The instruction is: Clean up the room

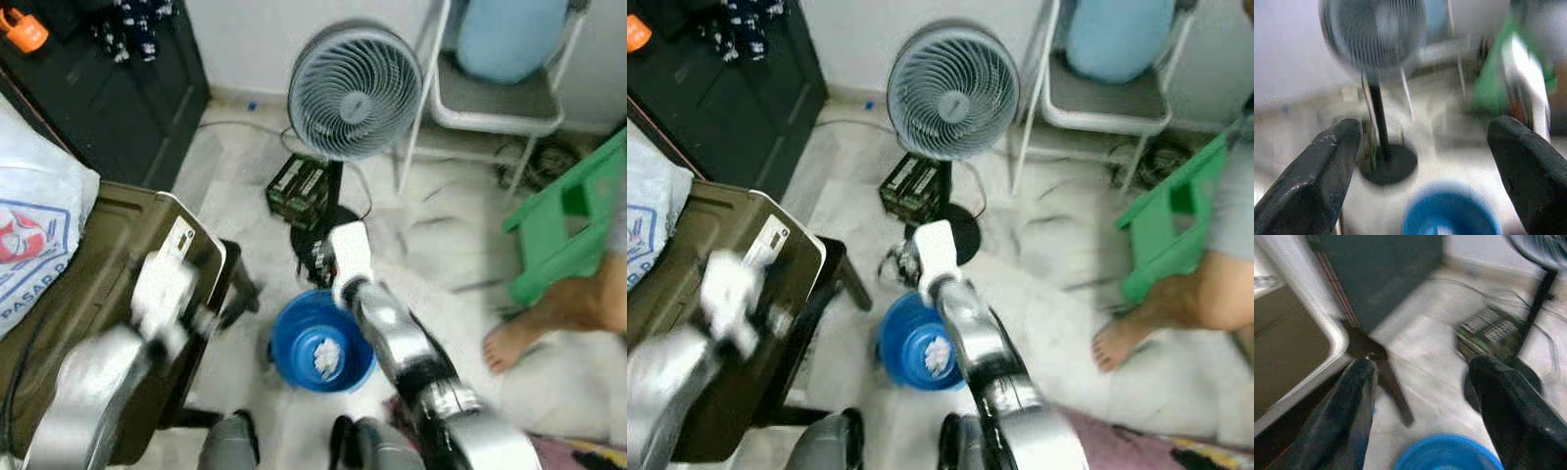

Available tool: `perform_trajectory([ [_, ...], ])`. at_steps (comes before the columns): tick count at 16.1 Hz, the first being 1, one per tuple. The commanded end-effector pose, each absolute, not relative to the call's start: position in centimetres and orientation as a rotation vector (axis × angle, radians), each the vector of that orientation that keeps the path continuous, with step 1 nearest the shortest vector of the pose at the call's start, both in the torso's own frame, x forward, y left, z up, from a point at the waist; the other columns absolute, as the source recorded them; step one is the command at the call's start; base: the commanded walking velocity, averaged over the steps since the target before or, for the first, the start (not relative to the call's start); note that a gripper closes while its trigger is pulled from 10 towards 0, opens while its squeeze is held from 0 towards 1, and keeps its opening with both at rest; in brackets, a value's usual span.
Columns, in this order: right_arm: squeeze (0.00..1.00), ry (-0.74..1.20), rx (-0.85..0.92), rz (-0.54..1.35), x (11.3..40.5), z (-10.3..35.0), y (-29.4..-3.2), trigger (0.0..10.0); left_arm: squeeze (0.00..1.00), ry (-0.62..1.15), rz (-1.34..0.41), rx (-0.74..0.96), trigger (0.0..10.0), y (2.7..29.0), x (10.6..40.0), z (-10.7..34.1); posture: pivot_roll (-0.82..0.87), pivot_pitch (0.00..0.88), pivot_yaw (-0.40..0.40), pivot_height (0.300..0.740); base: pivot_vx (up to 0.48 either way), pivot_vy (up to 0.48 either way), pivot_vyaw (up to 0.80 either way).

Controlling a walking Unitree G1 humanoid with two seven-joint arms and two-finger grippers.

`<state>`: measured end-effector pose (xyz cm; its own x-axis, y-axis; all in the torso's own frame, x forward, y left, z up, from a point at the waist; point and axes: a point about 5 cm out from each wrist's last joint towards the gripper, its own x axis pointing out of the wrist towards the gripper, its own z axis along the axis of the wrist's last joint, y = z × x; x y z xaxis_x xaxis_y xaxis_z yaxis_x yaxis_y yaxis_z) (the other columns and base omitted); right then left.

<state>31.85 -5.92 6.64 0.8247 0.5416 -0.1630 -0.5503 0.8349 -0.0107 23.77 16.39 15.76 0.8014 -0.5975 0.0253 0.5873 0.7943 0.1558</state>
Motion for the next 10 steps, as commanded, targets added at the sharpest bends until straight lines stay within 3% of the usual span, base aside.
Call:
perform_trajectory([
  [1, 0.33, 0.125, -0.123, 0.668, 30.9, 6.9, -6.5, 10.0, 0.0, -0.086, -0.646, 0.129, 10.0, 15.2, 23.8, 16.7, 0.04, 0.095, -0.02, 0.74, 0.0, 0.0, 0.0],
  [2, 0.0, 0.102, -0.171, 0.682, 30.3, 7.1, -7.9, 10.0, 0.0, -0.113, -0.644, 0.118, 10.0, 14.4, 24.5, 17.2, 0.01, 0.075, -0.018, 0.74, 0.0, 0.0, 0.0],
  [5, 0.0, 0.145, -0.151, 0.488, 28.5, 7.5, -13.4, 10.0, 0.0, -0.169, -0.572, 0.102, 10.0, 13.6, 26.1, 17.4, -0.05, 0.022, 0.006, 0.74, 0.0, 0.0, 0.0],
  [10, 0.0, 0.178, -0.227, 0.395, 24.6, 7.8, -15.8, 10.0, 0.0, -0.147, -0.459, 0.124, 10.0, 13.6, 27.9, 17.4, -0.1, 0.0, 0.036, 0.74, 0.0, 0.0, 0.0],
])
